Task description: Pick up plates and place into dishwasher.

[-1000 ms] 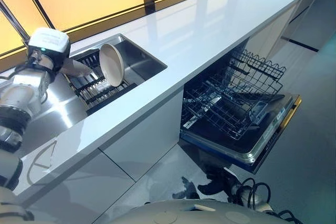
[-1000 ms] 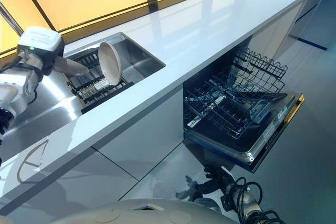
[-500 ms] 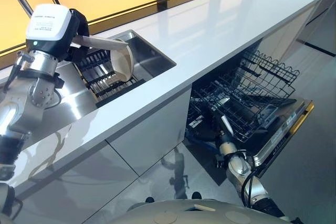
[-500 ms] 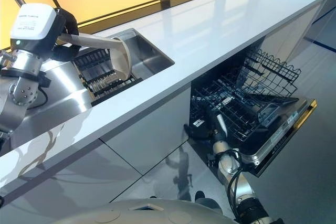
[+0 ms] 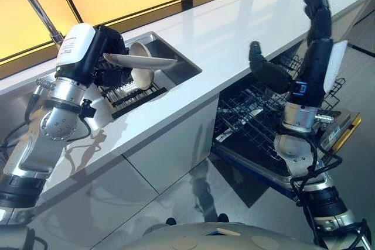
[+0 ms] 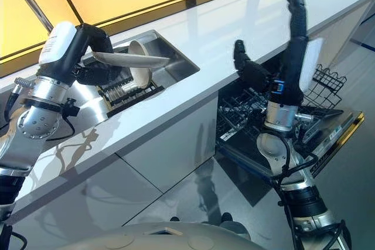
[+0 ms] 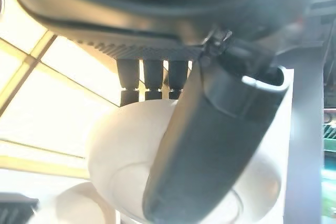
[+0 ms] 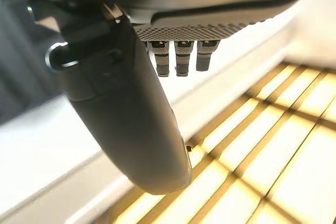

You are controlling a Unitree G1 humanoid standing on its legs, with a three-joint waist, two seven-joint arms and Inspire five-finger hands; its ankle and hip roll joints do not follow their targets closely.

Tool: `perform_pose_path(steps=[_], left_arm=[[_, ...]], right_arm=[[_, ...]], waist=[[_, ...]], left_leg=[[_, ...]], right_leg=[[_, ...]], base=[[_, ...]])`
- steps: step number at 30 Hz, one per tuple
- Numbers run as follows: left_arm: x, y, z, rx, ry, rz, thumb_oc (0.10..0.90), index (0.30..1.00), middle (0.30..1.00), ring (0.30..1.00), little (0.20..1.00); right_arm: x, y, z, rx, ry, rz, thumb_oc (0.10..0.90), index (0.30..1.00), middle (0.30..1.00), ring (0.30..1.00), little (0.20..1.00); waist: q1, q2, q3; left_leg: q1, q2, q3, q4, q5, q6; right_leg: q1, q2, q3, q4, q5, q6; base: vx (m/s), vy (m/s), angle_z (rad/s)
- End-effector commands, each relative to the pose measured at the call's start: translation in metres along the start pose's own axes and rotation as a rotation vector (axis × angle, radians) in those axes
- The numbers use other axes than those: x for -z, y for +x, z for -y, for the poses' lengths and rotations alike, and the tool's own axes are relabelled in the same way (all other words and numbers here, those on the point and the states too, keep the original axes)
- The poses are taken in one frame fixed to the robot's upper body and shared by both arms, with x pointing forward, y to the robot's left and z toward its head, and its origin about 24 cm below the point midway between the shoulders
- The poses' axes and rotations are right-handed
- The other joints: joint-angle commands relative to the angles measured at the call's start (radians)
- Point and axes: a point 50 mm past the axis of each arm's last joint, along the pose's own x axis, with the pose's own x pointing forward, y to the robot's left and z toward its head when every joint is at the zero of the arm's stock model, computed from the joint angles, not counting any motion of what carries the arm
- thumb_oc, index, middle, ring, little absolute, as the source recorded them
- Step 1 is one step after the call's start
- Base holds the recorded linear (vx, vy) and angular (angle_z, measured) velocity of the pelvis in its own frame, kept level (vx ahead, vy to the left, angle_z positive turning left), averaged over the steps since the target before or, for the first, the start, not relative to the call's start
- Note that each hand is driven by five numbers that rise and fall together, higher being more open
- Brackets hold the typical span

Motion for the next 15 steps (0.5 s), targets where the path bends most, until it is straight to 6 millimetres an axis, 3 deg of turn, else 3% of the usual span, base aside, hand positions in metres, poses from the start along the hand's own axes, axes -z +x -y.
perform_pose_path(steps=[1,5,15], left_arm=[[-0.041,0.025,-0.052,-0.176,0.028,0.236,0.100,0.300,0.300,0.300,0.200],[-0.048,0.031,-0.051,-0.149,0.022,0.274,0.100,0.300,0.300,0.300,0.200],[-0.072,0.041,-0.038,-0.060,-0.085,0.375,0.100,0.300,0.300,0.300,0.200]], right_arm=[[-0.033,0.030,-0.004,-0.145,0.068,0.208,0.800,0.900,0.900,0.900,0.900],[-0.037,0.034,-0.017,-0.393,0.133,0.192,0.800,0.900,0.900,0.900,0.900],[-0.055,0.043,-0.037,-0.540,0.285,0.222,0.800,0.900,0.900,0.900,0.900]], waist=[[0.008,-0.025,-0.053],[0.010,-0.036,-0.056],[0.014,-0.043,-0.054]], left_leg=[[-0.012,-0.104,0.021,0.015,-0.121,0.070],[-0.016,-0.104,0.021,0.014,-0.117,0.066],[-0.017,-0.106,0.020,0.015,-0.114,0.064]], right_leg=[[0.008,0.031,-0.003,0.051,-0.120,0.036],[0.008,0.029,-0.009,0.046,-0.117,0.036],[0.011,0.030,-0.011,0.042,-0.113,0.034]], base=[[-0.02,-0.007,0.05],[-0.01,-0.007,0.06],[0.00,-0.001,0.03]])
